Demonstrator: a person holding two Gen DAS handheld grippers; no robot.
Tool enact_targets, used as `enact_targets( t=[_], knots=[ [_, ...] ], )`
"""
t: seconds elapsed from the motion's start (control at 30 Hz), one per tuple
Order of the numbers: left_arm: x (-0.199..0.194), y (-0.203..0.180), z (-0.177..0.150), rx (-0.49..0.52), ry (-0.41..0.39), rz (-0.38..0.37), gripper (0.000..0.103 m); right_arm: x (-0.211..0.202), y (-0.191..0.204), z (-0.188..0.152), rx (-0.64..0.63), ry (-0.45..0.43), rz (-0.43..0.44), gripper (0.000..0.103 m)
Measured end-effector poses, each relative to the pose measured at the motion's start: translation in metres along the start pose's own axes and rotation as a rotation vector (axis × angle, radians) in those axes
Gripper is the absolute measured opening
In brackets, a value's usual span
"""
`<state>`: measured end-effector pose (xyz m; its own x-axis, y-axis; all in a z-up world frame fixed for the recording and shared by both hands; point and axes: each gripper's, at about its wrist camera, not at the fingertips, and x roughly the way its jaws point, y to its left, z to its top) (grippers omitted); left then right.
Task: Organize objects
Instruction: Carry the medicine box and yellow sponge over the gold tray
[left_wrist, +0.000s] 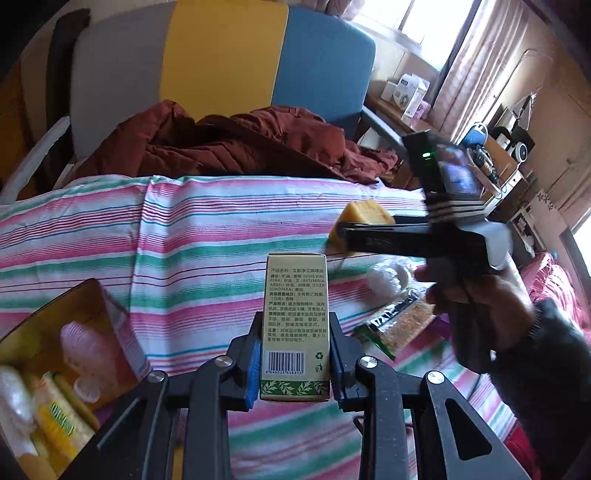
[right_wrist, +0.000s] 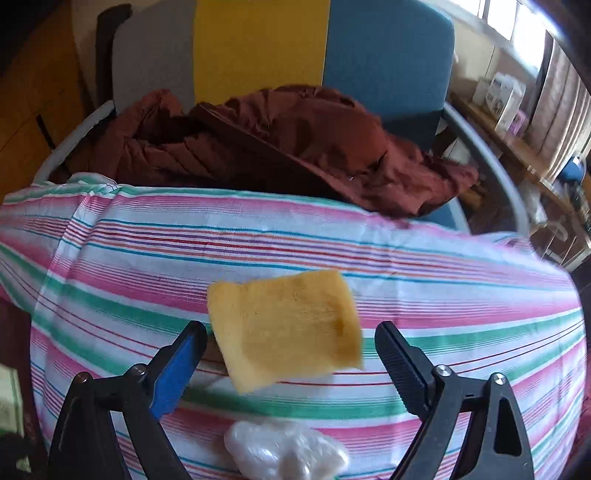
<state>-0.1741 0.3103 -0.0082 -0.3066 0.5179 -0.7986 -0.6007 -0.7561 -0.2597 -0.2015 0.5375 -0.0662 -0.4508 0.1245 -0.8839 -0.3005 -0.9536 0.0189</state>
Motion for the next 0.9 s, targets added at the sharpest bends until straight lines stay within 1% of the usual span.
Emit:
enact_targets(
  t=[0.03,0.1,0.23,0.3,0.43,0.57,0.77,0.9],
  knots=[
    [-0.005,0.0,-0.002,-0.002,-0.006,-0.002,0.03,-0.006,0.0,-0.002,0.006,-0.013,0.002,0.075],
    [-0.016,-0.003,-0.006,0.0,-0.02,-0.009,0.03,-0.026,0.004,-0.007,0.008,-0.048,0.045,0.072],
    [-0.034,-0.007,-0.014,0.0,-0.044,-0.016,0.03,-0.077,0.024,-0.025,-0.037,-0.118,0.083,0.072],
    [-0.046,-0.011,-0.02,0.011,-0.061,-0.005,0.03,-0.1,0.032,-0.036,-0.04,-0.145,0.099,0.072],
    [-0.071,-0.01,-0.034,0.011,-0.09,0.015,0.03,-0.13,0.047,-0.055,-0.019,-0.173,0.149,0.072],
    [-0.099,0.0,-0.054,-0.004,-0.124,0.048,0.03,-0.15,0.065,-0.085,0.01,-0.175,0.201,0.072],
    [-0.132,0.02,-0.086,-0.018,-0.162,0.114,0.03,-0.162,0.093,-0.121,0.017,-0.165,0.259,0.072],
    [-0.147,0.035,-0.106,-0.026,-0.181,0.159,0.03,-0.17,0.117,-0.141,0.012,-0.166,0.3,0.072]
  ],
)
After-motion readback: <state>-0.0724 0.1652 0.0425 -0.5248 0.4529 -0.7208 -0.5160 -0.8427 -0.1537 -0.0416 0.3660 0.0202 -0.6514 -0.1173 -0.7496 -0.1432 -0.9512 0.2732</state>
